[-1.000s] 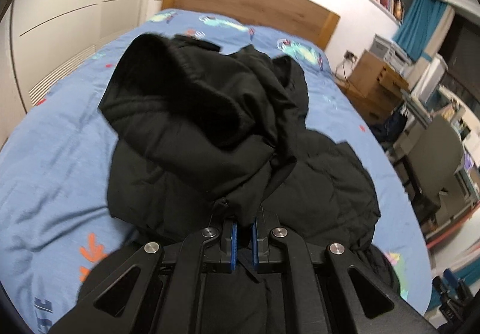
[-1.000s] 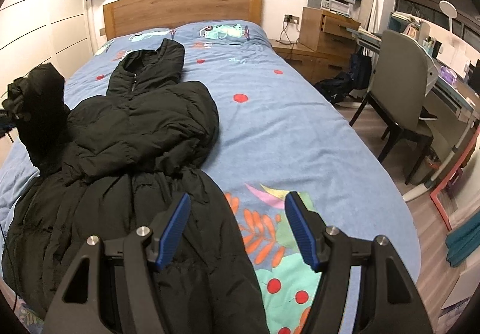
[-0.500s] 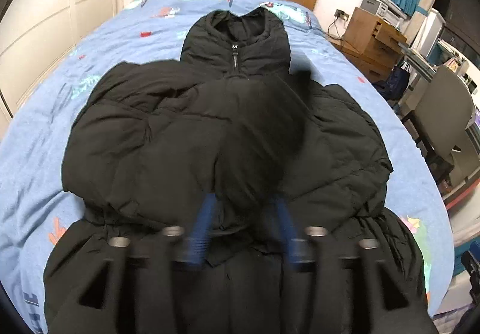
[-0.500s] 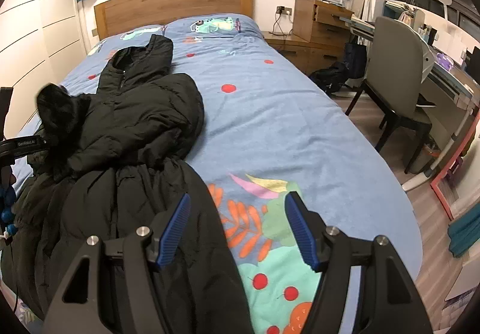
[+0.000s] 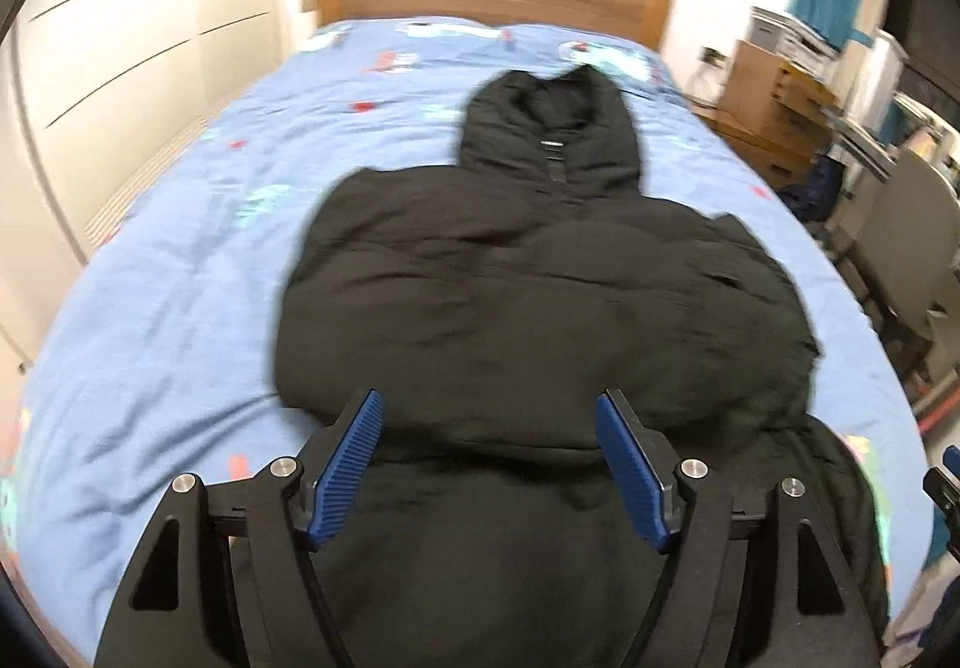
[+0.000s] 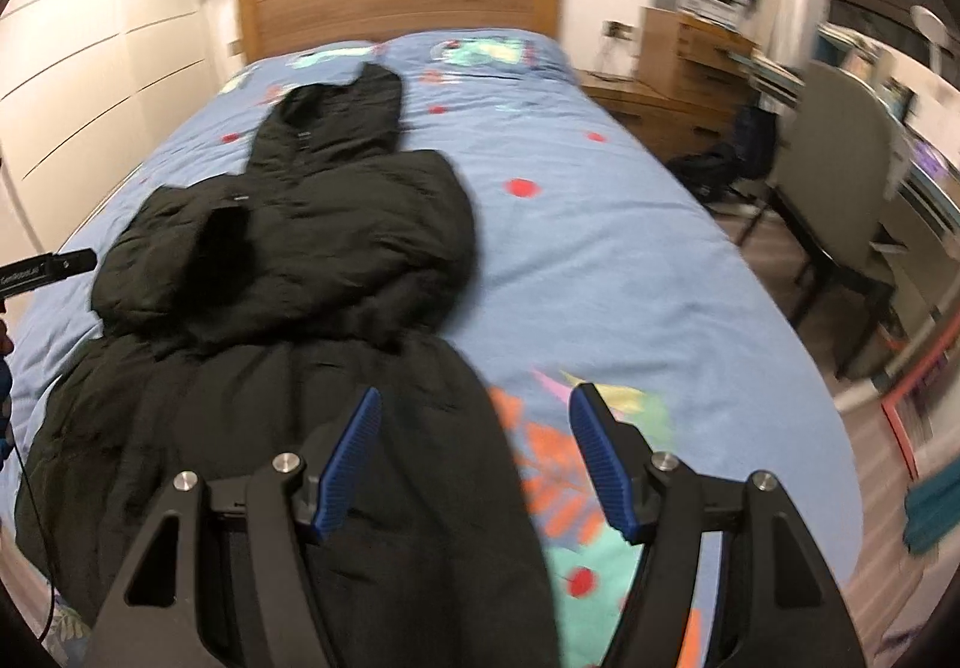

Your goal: Fold large clothes

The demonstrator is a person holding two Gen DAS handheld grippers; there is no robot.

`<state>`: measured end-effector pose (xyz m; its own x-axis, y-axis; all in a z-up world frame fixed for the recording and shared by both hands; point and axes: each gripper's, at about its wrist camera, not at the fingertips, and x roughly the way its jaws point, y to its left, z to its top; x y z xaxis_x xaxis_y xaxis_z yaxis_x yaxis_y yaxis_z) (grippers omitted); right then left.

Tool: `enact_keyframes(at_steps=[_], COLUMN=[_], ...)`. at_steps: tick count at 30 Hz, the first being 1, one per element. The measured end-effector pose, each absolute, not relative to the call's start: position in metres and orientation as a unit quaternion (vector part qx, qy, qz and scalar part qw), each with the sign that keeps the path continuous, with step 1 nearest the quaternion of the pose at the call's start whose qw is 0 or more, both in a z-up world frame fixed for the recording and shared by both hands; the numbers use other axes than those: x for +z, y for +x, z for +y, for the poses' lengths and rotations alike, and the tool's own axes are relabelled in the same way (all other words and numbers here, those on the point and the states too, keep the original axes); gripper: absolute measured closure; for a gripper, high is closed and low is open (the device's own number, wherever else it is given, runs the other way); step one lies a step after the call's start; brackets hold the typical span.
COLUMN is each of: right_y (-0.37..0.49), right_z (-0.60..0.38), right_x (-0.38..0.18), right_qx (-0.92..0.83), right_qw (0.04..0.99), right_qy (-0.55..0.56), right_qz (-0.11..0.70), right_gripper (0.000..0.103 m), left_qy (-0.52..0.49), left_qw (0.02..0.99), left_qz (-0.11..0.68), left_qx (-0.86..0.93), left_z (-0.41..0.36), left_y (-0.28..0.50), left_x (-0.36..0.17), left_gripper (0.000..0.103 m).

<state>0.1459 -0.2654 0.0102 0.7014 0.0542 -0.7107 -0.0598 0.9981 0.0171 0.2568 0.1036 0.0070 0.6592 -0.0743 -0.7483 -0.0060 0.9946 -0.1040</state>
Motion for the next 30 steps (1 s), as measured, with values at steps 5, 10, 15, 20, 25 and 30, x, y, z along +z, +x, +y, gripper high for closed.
enact_keyframes(at_steps=[5,10,15,20,25,30], right_y=[0.176,0.212,0.245,0.283,0.308,0.310], right_z=[-0.194,-0.106,-0.055,-0.047,-0.082,-0.108], right_x=[0.018,0.024,0.007,-0.030,-0.064,-0.077], right_qx=[0.093,0.159,0.188,0.163,0.148,0.139], right_qw=[0.920,0.917,0.911,0.905,0.899,0.899], right_qy=[-0.042,-0.086,-0.109,-0.128,-0.098,-0.081], right_qz=[0.378,0.357,0.351,0.372,0.400,0.406], right_gripper=[0.039,0.039,0.039,0.039,0.035,0.029], left_qy=[-0.052,-0.046,-0.029,0.002,0.023,0.037], left_qw=[0.910,0.912,0.918,0.919,0.915,0.915], left_qz=[0.410,0.404,0.392,0.394,0.402,0.400], left_qx=[0.025,0.051,0.050,0.034,0.014,0.012], left_z=[0.149,0.170,0.166,0.144,0.123,0.113], left_y=[0.260,0.275,0.293,0.313,0.322,0.320], left_x=[-0.001,-0.018,-0.036,-0.061,-0.086,-0.093], left_gripper=[0.027,0.022,0.022,0.022,0.018,0.017])
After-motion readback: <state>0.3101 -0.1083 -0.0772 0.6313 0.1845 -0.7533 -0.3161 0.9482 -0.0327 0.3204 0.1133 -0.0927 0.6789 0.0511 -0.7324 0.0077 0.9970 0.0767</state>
